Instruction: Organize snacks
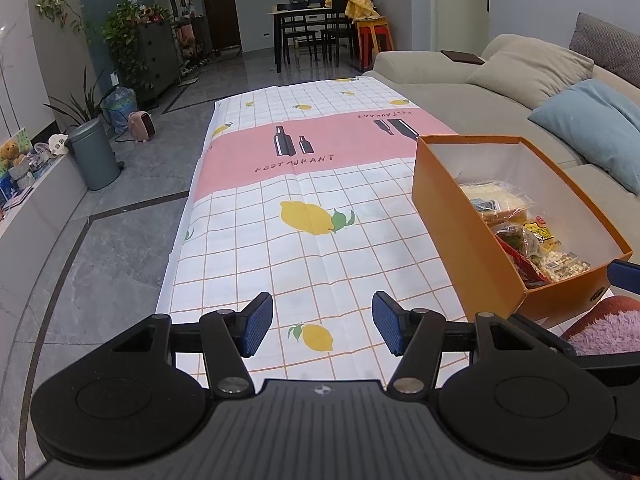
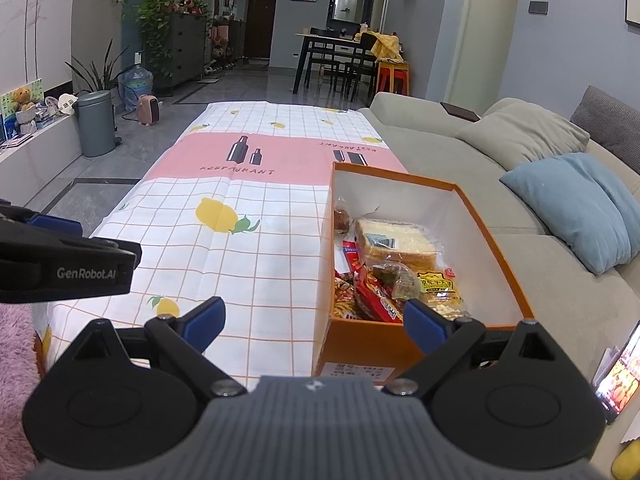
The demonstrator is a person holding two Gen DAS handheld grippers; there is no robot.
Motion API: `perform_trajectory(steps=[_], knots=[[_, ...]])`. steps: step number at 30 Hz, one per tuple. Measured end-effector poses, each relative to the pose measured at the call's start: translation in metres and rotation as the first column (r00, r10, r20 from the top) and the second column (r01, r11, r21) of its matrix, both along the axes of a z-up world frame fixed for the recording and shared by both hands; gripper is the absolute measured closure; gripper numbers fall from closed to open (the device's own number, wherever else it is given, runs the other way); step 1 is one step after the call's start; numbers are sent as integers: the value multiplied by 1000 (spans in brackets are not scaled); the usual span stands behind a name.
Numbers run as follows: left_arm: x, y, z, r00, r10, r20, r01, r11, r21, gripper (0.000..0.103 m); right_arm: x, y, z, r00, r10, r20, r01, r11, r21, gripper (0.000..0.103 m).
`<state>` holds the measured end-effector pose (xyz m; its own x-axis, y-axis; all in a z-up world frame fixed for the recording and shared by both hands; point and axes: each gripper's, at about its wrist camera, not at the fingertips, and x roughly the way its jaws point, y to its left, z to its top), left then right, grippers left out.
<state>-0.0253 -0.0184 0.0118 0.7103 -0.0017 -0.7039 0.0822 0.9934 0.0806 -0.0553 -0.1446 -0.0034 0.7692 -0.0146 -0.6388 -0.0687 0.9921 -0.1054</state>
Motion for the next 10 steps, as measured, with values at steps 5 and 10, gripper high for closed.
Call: perform_trajectory(steps=[5, 10], knots=[[-1, 0, 1, 1000, 8, 15, -9, 1000, 12, 35, 0, 1, 0, 1000, 2, -1, -2, 1000, -2, 10], [-2, 2, 2, 999, 37, 30, -38, 999, 25, 35, 0, 1, 0, 1000, 2, -1, -2, 1000, -2, 10]])
